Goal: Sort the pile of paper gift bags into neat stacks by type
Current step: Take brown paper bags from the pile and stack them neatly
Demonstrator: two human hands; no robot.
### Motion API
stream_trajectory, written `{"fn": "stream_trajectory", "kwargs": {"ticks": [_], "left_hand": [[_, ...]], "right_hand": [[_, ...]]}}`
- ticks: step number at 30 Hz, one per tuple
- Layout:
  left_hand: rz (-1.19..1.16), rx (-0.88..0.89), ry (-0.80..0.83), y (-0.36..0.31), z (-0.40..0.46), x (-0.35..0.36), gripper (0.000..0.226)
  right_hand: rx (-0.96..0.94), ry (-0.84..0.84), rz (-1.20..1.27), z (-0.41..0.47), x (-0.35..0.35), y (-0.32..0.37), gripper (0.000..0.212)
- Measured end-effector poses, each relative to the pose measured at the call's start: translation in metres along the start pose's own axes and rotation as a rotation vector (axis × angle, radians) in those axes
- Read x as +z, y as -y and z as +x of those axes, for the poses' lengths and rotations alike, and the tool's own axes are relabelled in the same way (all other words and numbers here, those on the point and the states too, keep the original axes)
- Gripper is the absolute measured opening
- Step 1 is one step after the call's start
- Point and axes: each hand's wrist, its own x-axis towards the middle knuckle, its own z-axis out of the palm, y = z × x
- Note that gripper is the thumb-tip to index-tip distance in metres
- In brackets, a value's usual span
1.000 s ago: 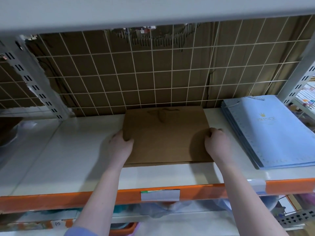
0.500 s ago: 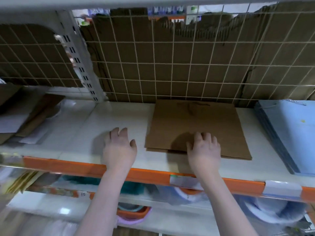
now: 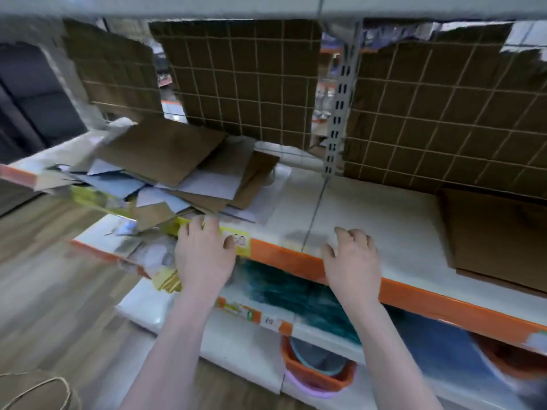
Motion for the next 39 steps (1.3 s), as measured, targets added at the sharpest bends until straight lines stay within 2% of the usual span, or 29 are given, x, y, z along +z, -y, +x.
{"fn": "stream_trajectory", "kwargs": {"ticks": [6,14,17,23,26,28,31,36,39], "left_hand": [[-0.033,-0.088,-0.062,0.087,0.049,-0.024,0.041],[-0.065,-0.106,-0.122,0.147,0.146,-0.017,0.042],[-0.055,-0.125,-0.108,0.169,0.191,-0.011,0.044],[-0.075,-0.138,-0.096,0.214,0.265,-0.01,0.046],[-0.11,-0.123,-0.079,0.238,0.298,-0.003,0.048],[-0.136,-0.119,-0.063,0.249,0.319,0.0,0.053],[-0.113,-0.124,0.08,0.261,0.349,0.005,0.049],[-0.146,-0.059,0.17,0.279,0.376,0.018,0.048],[-0.163,-0.037,0.16,0.286,0.384,0.019,0.045]], "right_hand": [[-0.078,0.023,0.004,0.021,0.026,0.095,0.041],[-0.122,-0.039,0.068,0.081,0.074,0.181,0.033],[-0.092,0.106,0.075,0.115,0.095,0.214,0.042],[-0.044,0.17,0.122,0.154,0.122,0.273,0.047],[0.07,0.191,0.189,0.166,0.136,0.295,0.06],[0.167,0.172,0.213,0.173,0.145,0.307,0.08],[0.321,0.139,0.275,0.178,0.155,0.319,0.099],[0.427,0.147,0.526,0.188,0.157,0.331,0.068],[0.474,0.095,0.544,0.189,0.152,0.33,0.066]]}}
